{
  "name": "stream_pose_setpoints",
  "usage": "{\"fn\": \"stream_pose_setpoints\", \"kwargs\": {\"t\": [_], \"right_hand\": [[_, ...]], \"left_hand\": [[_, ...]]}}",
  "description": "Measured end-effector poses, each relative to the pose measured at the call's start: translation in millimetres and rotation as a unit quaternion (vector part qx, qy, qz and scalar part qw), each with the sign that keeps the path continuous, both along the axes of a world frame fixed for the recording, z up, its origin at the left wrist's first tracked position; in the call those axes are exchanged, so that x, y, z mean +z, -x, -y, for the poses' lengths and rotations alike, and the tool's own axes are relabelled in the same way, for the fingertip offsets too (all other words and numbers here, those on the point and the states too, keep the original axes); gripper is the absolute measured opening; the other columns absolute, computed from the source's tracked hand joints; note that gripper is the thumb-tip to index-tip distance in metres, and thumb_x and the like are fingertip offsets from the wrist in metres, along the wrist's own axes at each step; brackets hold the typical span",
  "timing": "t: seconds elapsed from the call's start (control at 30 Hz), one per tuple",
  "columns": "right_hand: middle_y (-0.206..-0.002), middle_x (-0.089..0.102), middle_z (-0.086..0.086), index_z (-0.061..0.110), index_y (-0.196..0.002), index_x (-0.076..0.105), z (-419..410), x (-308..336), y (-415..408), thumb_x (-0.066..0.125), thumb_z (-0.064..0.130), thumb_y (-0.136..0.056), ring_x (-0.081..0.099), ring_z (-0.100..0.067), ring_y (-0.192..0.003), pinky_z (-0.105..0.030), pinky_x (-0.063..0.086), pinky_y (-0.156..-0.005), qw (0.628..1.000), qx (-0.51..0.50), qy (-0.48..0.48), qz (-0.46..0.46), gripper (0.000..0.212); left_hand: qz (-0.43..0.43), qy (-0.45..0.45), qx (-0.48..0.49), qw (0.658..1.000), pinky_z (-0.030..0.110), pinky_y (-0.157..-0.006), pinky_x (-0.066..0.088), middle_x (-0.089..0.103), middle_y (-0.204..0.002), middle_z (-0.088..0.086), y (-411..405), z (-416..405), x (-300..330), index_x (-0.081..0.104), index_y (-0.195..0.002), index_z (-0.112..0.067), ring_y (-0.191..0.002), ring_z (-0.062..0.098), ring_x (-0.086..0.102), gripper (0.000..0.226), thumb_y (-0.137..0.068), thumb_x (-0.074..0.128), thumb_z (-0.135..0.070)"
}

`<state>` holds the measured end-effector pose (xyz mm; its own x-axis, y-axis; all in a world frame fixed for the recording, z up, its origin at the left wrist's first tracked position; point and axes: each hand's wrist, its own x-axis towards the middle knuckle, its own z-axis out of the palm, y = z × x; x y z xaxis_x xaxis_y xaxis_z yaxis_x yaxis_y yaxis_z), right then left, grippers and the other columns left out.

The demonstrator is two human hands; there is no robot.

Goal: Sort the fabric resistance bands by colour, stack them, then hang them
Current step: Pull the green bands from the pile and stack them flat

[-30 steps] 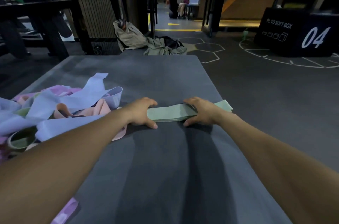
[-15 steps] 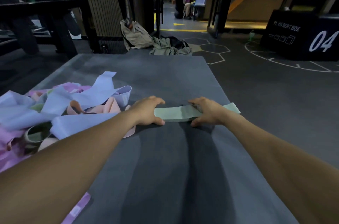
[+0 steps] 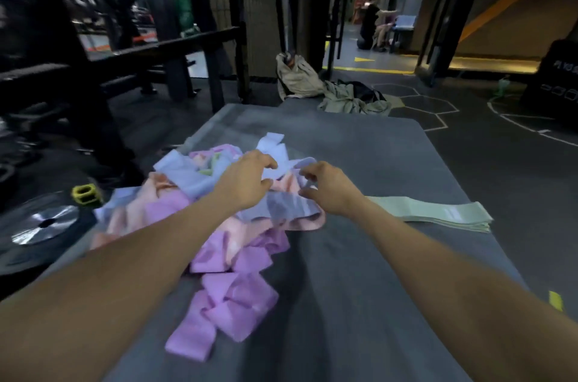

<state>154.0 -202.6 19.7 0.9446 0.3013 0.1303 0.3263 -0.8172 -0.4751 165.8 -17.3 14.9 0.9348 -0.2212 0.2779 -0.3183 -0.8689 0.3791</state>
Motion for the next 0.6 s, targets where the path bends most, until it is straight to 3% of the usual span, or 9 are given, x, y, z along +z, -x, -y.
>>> {"fn": "stream_pose_setpoints", "kwargs": {"t": [0.07,0.1,0.17,0.23,0.33,0.4,0.5,0.6], "right_hand": [[-0.109,0.059,-0.009,0.010,-0.111,0.062,-35,6,0,0.064,0.019,-0.086,0.055,-0.024,-0.101,-0.024,0.036,-0.084,1.000,0.022,-0.017,0.010,0.027],[-0.109,0.061,-0.011,0.005,-0.113,0.062,-52,10,1,0.065,0.020,-0.086,0.057,-0.024,-0.100,-0.024,0.037,-0.088,0.999,0.027,-0.038,0.017,0.031],[-0.099,0.067,-0.012,0.001,-0.099,0.066,-82,12,4,0.066,0.017,-0.085,0.060,-0.023,-0.090,-0.030,0.044,-0.087,0.996,0.043,-0.082,0.017,0.021],[-0.094,0.070,-0.011,0.003,-0.092,0.067,-109,10,8,0.067,0.013,-0.083,0.057,-0.018,-0.080,-0.025,0.044,-0.079,0.995,0.062,-0.077,0.002,0.013],[-0.094,0.068,-0.008,0.009,-0.090,0.066,-138,-2,15,0.069,0.019,-0.079,0.055,-0.019,-0.083,-0.028,0.030,-0.077,0.996,0.087,-0.013,0.004,0.015],[-0.093,0.063,-0.007,0.010,-0.086,0.064,-148,-12,20,0.068,0.022,-0.078,0.055,-0.022,-0.086,-0.031,0.021,-0.069,0.996,0.084,0.026,0.021,0.015],[-0.087,0.056,-0.010,0.013,-0.074,0.055,-154,-24,22,0.063,0.018,-0.079,0.055,-0.027,-0.083,-0.031,0.037,-0.064,0.997,0.068,0.034,0.026,0.011],[-0.090,0.058,-0.010,0.013,-0.077,0.059,-156,-24,26,0.055,0.013,-0.084,0.055,-0.028,-0.088,-0.032,0.040,-0.067,0.997,0.057,0.050,0.031,0.008]], "left_hand": [[0.006,0.003,0.022,1.000,0.039,-0.098,0.039,0.055,-0.121,0.008,4,-34,10,0.060,-0.115,-0.012,-0.114,0.027,0.051,0.031,-0.085,0.062,-0.017],[0.006,0.004,0.031,0.999,0.039,-0.096,0.041,0.056,-0.120,0.009,5,-52,13,0.061,-0.114,-0.011,-0.111,0.028,0.053,0.031,-0.084,0.063,-0.016],[-0.007,0.005,0.042,0.999,0.038,-0.095,0.042,0.059,-0.116,0.010,10,-82,15,0.063,-0.111,-0.010,-0.109,0.028,0.055,0.029,-0.082,0.063,-0.014],[-0.028,0.019,0.057,0.998,0.039,-0.091,0.044,0.064,-0.107,0.011,19,-104,12,0.067,-0.100,-0.012,-0.106,0.028,0.057,0.025,-0.079,0.061,-0.023],[-0.050,0.044,0.067,0.995,0.042,-0.090,0.045,0.067,-0.099,0.011,34,-121,4,0.070,-0.095,-0.009,-0.099,0.030,0.061,0.041,-0.068,0.055,-0.035],[-0.053,0.043,0.070,0.995,0.042,-0.096,0.042,0.066,-0.105,0.011,42,-127,-2,0.069,-0.100,-0.007,-0.102,0.029,0.060,0.036,-0.074,0.064,-0.032],[-0.038,0.048,0.061,0.996,0.031,-0.098,0.039,0.065,-0.113,0.009,45,-133,-10,0.068,-0.108,-0.007,-0.107,0.026,0.058,0.027,-0.082,0.067,-0.014],[-0.048,0.066,0.069,0.994,0.025,-0.094,0.040,0.064,-0.115,0.009,44,-137,-12,0.066,-0.110,-0.007,-0.108,0.024,0.058,0.028,-0.083,0.065,-0.012]]}}
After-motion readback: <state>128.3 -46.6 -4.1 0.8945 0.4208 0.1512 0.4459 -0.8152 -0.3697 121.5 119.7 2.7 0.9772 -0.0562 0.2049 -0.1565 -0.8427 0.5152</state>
